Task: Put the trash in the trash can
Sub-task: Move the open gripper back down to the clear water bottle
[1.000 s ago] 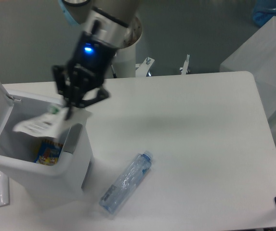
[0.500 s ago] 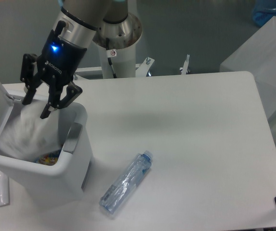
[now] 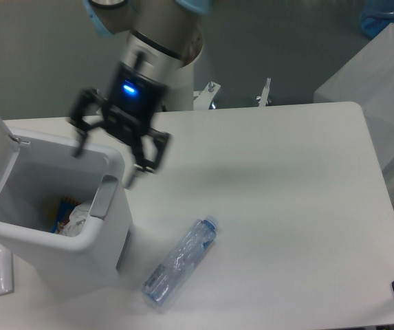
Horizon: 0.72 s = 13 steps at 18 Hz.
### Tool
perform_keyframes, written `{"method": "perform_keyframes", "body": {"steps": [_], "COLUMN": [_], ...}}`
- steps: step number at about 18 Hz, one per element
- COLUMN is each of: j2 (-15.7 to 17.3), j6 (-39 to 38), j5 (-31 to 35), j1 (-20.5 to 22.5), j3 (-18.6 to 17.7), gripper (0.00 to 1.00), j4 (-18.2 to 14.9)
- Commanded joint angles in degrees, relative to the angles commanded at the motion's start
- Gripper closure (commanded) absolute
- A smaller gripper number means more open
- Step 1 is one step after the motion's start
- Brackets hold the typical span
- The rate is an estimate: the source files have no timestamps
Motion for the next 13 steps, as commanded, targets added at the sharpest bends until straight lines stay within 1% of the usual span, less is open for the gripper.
{"method": "perform_keyframes", "body": {"steps": [2, 4, 6, 8, 9, 13], "j2": [-4.39, -8.87, -13.88, -17.67, -18.99, -21.98], "j6": [0.0, 0.26, -0.35, -1.14, -1.84, -2.2], "j5": [0.35, 2.01, 7.96, 13.16, 14.49, 17.31], "j1": [1.15, 1.24, 0.63, -2.87, -3.93, -6.66], "j3": [1.4, 3.16, 5.7, 8.51, 9.4, 9.76], "gripper": [0.0, 0.0, 0.0, 0.0, 0.0, 0.0], "j4": [-0.09, 0.0, -0.52, -0.7, -0.79, -0.88]}}
